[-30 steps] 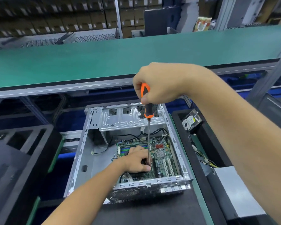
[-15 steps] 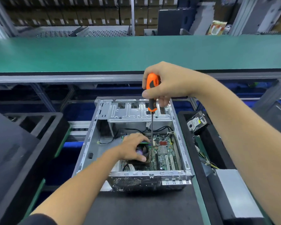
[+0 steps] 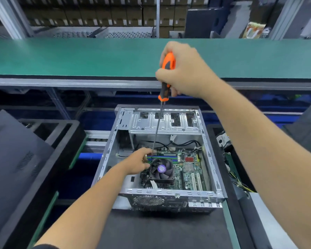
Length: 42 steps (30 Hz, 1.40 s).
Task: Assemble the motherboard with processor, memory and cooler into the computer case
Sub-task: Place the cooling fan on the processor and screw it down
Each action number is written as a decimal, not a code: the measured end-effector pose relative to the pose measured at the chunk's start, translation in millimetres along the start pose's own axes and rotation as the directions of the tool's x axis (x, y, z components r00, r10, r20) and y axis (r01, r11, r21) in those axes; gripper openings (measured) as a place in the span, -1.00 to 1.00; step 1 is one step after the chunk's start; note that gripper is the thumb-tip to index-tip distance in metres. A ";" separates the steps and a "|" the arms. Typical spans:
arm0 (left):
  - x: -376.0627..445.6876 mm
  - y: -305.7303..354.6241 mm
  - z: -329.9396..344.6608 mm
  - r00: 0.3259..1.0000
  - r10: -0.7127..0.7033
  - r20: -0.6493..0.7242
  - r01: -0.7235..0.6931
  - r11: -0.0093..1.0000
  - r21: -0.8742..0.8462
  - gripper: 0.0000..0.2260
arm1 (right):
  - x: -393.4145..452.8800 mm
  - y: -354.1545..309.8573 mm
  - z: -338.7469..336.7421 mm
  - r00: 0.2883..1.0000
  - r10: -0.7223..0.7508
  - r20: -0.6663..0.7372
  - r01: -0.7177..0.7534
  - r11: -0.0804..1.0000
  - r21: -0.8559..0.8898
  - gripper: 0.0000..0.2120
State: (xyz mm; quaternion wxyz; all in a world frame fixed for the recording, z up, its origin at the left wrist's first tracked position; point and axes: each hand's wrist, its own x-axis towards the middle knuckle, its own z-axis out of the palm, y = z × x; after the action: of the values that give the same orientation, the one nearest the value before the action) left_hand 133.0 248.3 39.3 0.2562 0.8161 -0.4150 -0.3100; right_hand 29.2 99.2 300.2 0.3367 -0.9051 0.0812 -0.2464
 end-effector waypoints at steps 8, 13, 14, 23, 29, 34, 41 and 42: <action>5.1 -1.4 -1.6 0.999 -0.033 -0.021 0.034 0.999 0.036 -0.75 | -4.0 13.8 18.2 1.000 -0.001 0.031 0.002 0.998 -0.058 -0.84; 7.3 -3.8 -1.1 0.998 -0.053 -0.037 0.054 0.999 0.009 -0.78 | -0.7 15.2 20.1 1.000 -0.017 0.025 0.018 0.999 -0.043 -0.85; 7.5 -5.1 -0.3 0.998 -0.058 -0.033 0.058 0.998 -0.001 -0.79 | 0.2 14.5 20.5 0.999 -0.024 0.026 0.025 0.999 -0.043 -0.85; 8.3 -8.6 -3.2 0.993 -0.098 -0.065 0.100 0.994 0.032 -0.91 | 4.7 2.6 31.4 0.993 -0.036 0.109 0.042 0.998 -0.046 -0.83; 8.6 -10.2 -4.5 0.995 -0.080 -0.066 0.083 0.996 0.042 -0.92 | 5.2 2.6 39.9 0.991 -0.008 0.136 0.013 0.999 -0.033 -0.84; 9.0 -8.9 -4.1 0.995 -0.072 -0.076 0.072 0.997 0.006 -0.86 | 7.6 -1.3 37.6 0.991 -0.032 0.132 0.038 0.998 -0.045 -0.83; 6.8 -9.6 -6.2 0.998 -0.026 -0.063 0.025 0.999 -0.020 -0.87 | 2.9 -2.5 41.0 0.987 -0.010 0.162 0.017 0.999 -0.037 -0.82; 6.5 -10.3 -6.7 0.998 -0.024 -0.052 0.023 0.999 -0.032 -0.88 | 2.6 -2.7 40.6 0.987 -0.013 0.161 0.020 0.999 -0.041 -0.82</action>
State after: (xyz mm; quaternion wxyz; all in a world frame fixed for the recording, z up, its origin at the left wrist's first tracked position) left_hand 146.2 249.3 35.0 0.2762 0.8247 -0.3935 -0.2980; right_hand 51.7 123.6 276.5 0.3208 -0.9296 0.0518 -0.1738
